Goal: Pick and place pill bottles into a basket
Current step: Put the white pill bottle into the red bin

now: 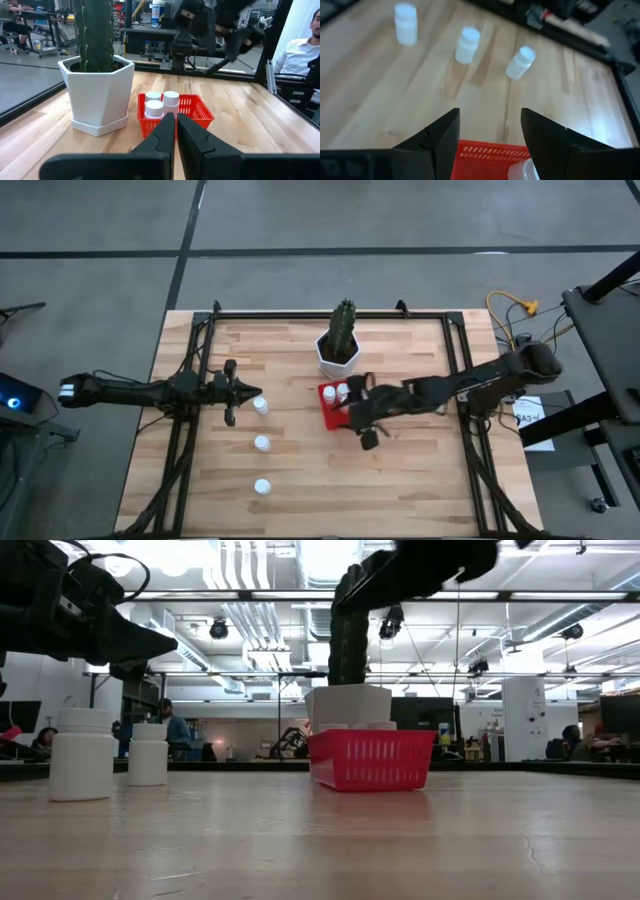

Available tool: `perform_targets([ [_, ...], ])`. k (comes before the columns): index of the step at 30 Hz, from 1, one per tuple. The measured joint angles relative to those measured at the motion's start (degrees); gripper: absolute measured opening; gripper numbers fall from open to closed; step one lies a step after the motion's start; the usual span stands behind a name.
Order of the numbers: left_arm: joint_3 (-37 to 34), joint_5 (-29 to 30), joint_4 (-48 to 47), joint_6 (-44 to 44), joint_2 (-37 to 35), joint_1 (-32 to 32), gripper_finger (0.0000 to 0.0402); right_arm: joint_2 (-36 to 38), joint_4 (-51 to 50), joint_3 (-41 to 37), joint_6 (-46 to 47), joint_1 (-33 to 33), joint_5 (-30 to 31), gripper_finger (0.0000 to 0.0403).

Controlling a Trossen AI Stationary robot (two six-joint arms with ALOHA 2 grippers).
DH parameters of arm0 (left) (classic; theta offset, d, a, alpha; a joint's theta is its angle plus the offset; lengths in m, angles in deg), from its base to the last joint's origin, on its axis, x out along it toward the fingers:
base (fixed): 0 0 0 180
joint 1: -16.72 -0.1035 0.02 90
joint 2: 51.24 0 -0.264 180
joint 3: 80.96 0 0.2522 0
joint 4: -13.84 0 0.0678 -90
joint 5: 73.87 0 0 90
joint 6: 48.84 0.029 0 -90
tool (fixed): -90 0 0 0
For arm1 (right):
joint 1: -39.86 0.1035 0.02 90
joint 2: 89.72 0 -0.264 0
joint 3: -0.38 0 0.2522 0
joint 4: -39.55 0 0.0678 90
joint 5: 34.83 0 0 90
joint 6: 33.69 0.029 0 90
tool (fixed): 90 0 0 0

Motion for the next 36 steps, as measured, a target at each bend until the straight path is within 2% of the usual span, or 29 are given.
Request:
perform_targets([
  [4, 0.00, -0.01, 0.04, 0.00, -0.04, 0.00, 0.0001, 6.68, 6.45, -7.22, 2.53, 0.04, -0.05, 0.0201],
  [14, 0.00, 0.04, 0.04, 0.00, 0.03, 0.00, 0.0001, 20.05, 27.47, -26.52, 2.08, 0.20, -0.06, 0.0201],
  [25, 0.00, 0.01, 0.17, 0.00, 0.01, 0.00, 0.0001, 29.62, 41.59, -39.68, 1.79, 0.09, 0.41, 0.0201],
  [36, 0.00, 0.02, 0.06, 0.00, 0.01, 0.01, 0.0001, 41.27, 42.53, -47.73, 3.21, 0.09, 0.55, 0.0201],
])
